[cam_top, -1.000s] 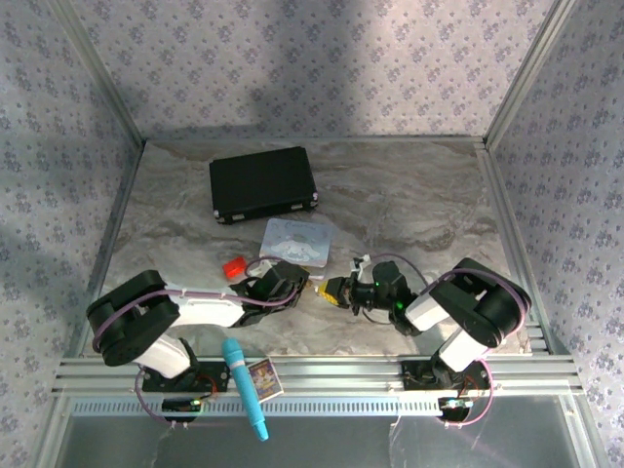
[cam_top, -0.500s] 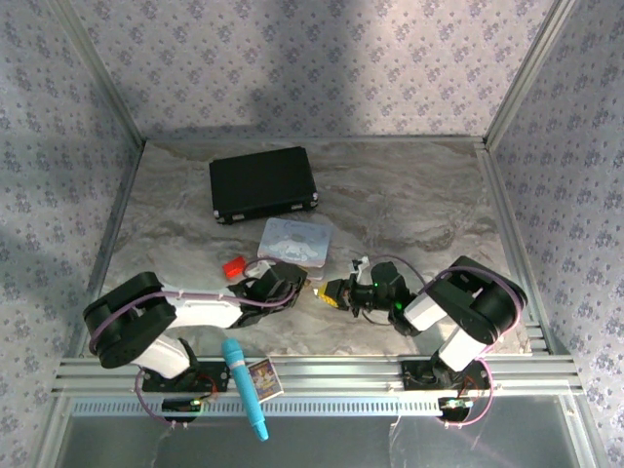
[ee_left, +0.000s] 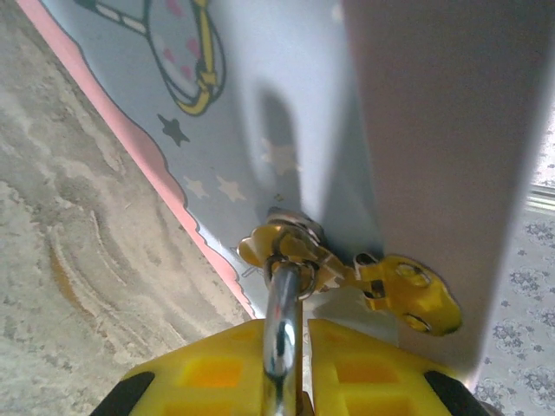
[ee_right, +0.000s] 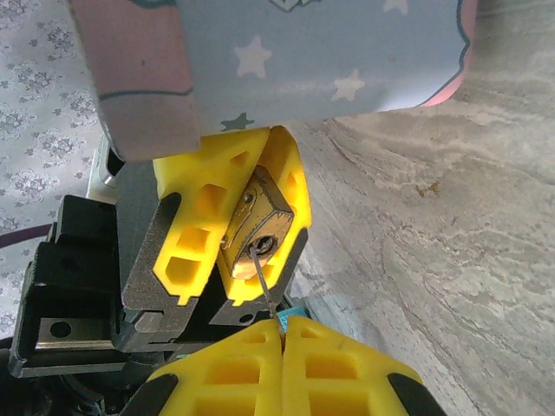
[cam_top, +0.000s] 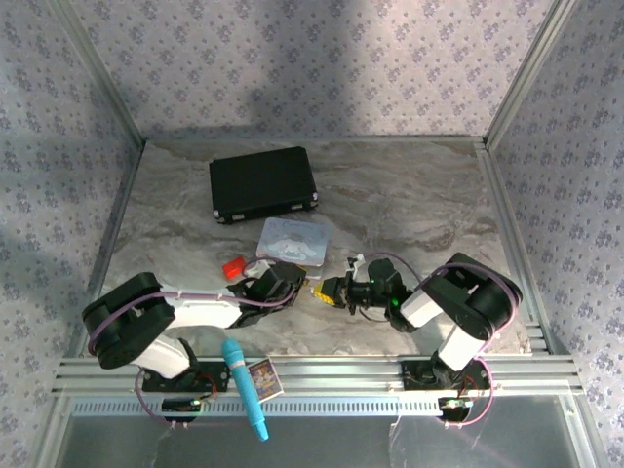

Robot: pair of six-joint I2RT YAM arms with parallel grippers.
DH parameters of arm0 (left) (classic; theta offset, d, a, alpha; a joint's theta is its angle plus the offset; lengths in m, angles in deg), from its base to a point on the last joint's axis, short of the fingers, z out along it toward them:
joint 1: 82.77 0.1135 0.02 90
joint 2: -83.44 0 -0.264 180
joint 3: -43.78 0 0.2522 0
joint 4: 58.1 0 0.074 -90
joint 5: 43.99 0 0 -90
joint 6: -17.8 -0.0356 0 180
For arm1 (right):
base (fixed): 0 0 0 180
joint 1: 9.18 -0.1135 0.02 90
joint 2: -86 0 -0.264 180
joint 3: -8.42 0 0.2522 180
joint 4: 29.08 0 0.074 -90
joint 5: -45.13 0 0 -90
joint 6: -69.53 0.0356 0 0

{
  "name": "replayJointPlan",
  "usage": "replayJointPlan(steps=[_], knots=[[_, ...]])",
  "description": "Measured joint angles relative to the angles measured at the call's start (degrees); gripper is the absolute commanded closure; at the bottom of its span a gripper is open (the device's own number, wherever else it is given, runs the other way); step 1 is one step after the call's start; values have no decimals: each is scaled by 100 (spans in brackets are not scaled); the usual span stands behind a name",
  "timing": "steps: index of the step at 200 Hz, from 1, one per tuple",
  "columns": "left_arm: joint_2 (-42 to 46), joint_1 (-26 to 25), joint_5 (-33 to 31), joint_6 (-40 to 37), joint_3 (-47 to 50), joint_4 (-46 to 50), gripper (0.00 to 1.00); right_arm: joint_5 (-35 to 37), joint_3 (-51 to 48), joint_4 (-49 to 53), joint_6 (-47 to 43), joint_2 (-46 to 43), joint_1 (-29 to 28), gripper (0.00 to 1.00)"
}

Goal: Unlock the padlock with the key

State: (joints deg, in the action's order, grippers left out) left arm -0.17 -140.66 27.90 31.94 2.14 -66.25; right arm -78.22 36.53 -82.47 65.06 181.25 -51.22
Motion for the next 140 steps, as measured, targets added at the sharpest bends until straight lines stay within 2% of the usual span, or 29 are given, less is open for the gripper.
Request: replayJointPlan(steps=[87, 140], knots=[[114, -4, 9, -39, 33, 7, 100, -22, 2, -79, -2, 46, 9, 100], [111, 2, 63, -256, 33, -131, 100, -400, 59, -68, -48, 129, 286, 100]])
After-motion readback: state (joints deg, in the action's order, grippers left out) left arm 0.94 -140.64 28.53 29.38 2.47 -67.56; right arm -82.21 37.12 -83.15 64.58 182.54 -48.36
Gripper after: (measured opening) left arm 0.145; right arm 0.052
